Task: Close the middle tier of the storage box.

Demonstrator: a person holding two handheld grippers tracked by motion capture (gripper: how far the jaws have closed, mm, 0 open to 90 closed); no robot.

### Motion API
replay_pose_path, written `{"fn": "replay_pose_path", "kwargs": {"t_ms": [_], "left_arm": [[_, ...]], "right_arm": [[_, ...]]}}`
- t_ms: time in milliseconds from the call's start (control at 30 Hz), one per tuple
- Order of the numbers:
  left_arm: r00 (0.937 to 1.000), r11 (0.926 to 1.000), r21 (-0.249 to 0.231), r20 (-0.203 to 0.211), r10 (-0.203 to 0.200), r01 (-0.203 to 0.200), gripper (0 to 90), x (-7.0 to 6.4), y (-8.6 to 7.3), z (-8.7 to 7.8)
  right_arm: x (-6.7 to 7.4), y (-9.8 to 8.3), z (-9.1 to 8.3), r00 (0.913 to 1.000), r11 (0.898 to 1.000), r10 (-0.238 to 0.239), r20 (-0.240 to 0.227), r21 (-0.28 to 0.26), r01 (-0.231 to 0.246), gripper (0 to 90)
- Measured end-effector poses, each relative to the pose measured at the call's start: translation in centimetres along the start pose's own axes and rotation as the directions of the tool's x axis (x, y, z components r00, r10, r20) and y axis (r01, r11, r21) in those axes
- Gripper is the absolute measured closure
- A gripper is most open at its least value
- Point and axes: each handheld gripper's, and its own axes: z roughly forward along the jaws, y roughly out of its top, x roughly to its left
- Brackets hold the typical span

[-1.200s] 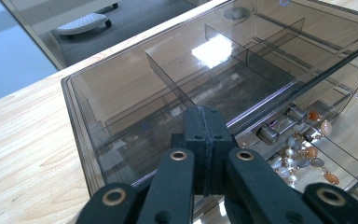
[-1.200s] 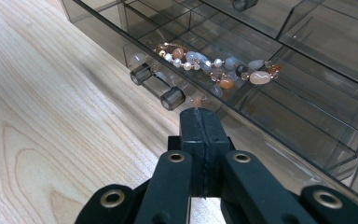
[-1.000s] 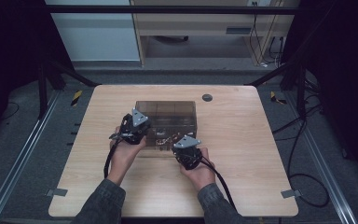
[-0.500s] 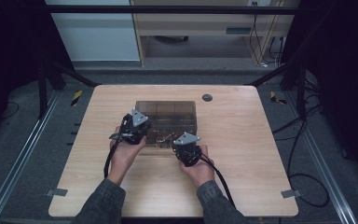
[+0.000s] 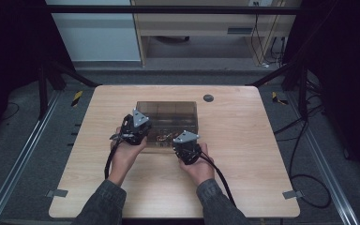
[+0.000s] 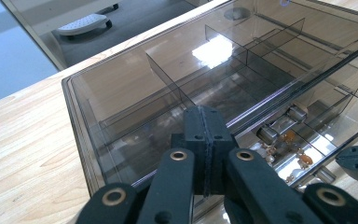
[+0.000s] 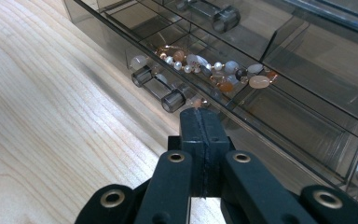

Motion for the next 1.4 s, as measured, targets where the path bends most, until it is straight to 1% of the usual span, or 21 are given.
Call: {"fn": "replay_pose_path", "kwargs": {"t_ms": [100, 300, 367, 433, 600, 833, 1033, 1400], "left_arm": [[1.0, 1.0, -0.002, -0.001, -0.002, 0.002, 89.6, 0.0, 0.0, 0.0], [1.0, 1.0, 0.0, 0.0, 0.0, 0.0, 89.6, 0.0, 0.0, 0.0], [1.0, 1.0, -0.001, 0.0, 0.0, 0.0, 89.6, 0.0, 0.0, 0.0], [1.0, 1.0, -0.002, 0.0, -0.002, 0.002, 89.6, 0.0, 0.0, 0.0], [1.0, 1.0, -0.001, 0.0, -0.001, 0.001, 89.6, 0.0, 0.0, 0.0], [1.0, 1.0, -0.003, -0.001, -0.002, 0.002, 89.6, 0.0, 0.0, 0.0], [1.0, 1.0, -0.001, 0.001, -0.001, 0.001, 89.6, 0.0, 0.0, 0.0], [1.0, 1.0, -0.003, 0.003, -0.003, 0.003, 89.6, 0.0, 0.0, 0.0]], "right_arm": [[-0.2, 0.1, 0.1, 1.0, 1.0, -0.002, 0.005, 0.0, 0.002, 90.0], [-0.7, 0.2, 0.3, 0.9998, 1.0, 0.012, 0.017, 0.006, -0.012, 90.0], [-0.9, 0.2, 0.3, 0.9994, 0.999, 0.033, 0.005, 0.0, -0.033, 90.0], [-0.9, 0.3, 0.4, 0.9996, 1.0, 0.027, 0.008, 0.002, -0.027, 90.0], [-1.2, 0.4, 0.6, 0.9992, 0.999, 0.036, 0.015, 0.003, -0.036, 90.0], [-1.2, 0.7, 0.9, 0.9991, 0.999, 0.037, 0.023, 0.0, -0.037, 90.0], [-1.3, 0.9, 1.3, 0.9989, 0.999, 0.038, 0.029, 0.008, -0.038, 90.0], [-1.6, 1.0, 1.6, 0.998, 0.999, 0.042, 0.047, -0.001, -0.042, 90.0]]}}
